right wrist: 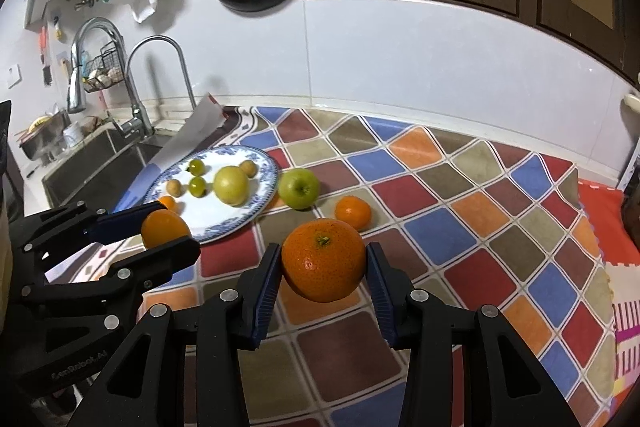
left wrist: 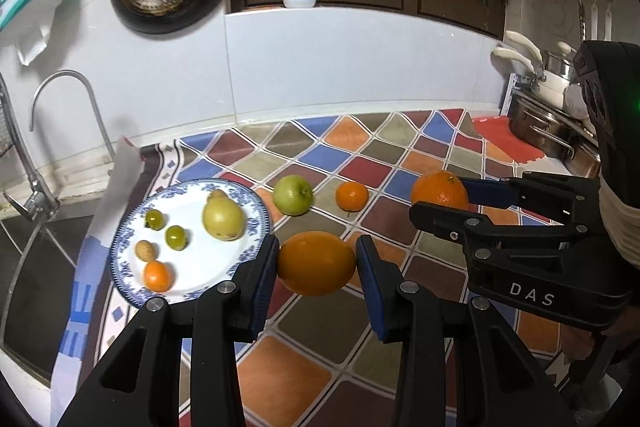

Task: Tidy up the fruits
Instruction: 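Carry both oranges onto the plate and open both tools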

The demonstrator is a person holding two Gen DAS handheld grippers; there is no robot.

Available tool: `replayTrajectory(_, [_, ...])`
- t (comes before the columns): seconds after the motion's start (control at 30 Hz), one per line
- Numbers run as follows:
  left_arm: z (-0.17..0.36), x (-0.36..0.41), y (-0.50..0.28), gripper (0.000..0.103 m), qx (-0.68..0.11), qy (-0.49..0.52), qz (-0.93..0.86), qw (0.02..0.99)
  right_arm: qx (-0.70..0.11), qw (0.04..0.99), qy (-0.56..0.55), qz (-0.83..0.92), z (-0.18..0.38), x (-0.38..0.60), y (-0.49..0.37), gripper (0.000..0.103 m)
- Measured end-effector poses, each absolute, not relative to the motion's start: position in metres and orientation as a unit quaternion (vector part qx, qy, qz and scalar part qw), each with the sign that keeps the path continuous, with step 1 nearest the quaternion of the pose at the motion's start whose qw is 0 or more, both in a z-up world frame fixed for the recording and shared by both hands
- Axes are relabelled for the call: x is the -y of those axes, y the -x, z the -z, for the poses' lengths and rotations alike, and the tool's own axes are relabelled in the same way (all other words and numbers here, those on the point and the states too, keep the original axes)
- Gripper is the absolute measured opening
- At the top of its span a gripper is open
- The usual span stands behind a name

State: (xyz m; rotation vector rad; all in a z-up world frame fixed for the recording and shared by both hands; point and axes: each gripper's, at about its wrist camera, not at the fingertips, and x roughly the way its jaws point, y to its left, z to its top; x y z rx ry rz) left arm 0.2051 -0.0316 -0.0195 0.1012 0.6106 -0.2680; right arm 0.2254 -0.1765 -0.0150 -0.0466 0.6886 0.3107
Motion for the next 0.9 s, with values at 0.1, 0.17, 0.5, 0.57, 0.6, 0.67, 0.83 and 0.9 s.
replayTrajectory(0.1, [0.016, 0.021, -0.200, 0.039, -0.295, -0.049, 0.127, 0.946, -0.331, 0.930, 0.023, -0.156, 0.011, 0.166, -0.221, 0.043])
replayTrajectory(0.17, [0.014, 0.011, -0.197, 0.039, -0.292, -0.048, 0.124, 0.947, -0.328, 0.931, 0.024, -0.159, 0.008, 0.157, -0.217, 0.043])
replayTrajectory(0.5, [0.007, -0.028, -0.188, 0.039, -0.282, -0.048, 0.118, 0.951, -0.316, 0.934, 0.027, -0.167, -0.003, 0.118, -0.208, 0.043])
replayTrajectory(0.57, [0.006, -0.036, -0.187, 0.039, -0.280, -0.047, 0.118, 0.951, -0.314, 0.934, 0.026, -0.167, -0.004, 0.109, -0.207, 0.043])
replayTrajectory(0.6, [0.005, -0.040, -0.187, 0.039, -0.280, -0.047, 0.118, 0.952, -0.314, 0.934, 0.026, -0.167, -0.005, 0.106, -0.207, 0.043])
replayTrajectory(0.67, [0.005, -0.047, -0.187, 0.039, -0.279, -0.047, 0.118, 0.952, -0.311, 0.935, 0.026, -0.168, -0.005, 0.099, -0.207, 0.043])
replayTrajectory(0.83, [0.006, -0.067, -0.190, 0.039, -0.281, -0.047, 0.119, 0.951, -0.313, 0.935, 0.024, -0.167, -0.004, 0.079, -0.208, 0.043])
replayTrajectory(0.9, [0.006, -0.074, -0.191, 0.039, -0.281, -0.047, 0.120, 0.951, -0.314, 0.935, 0.024, -0.166, -0.004, 0.072, -0.210, 0.043])
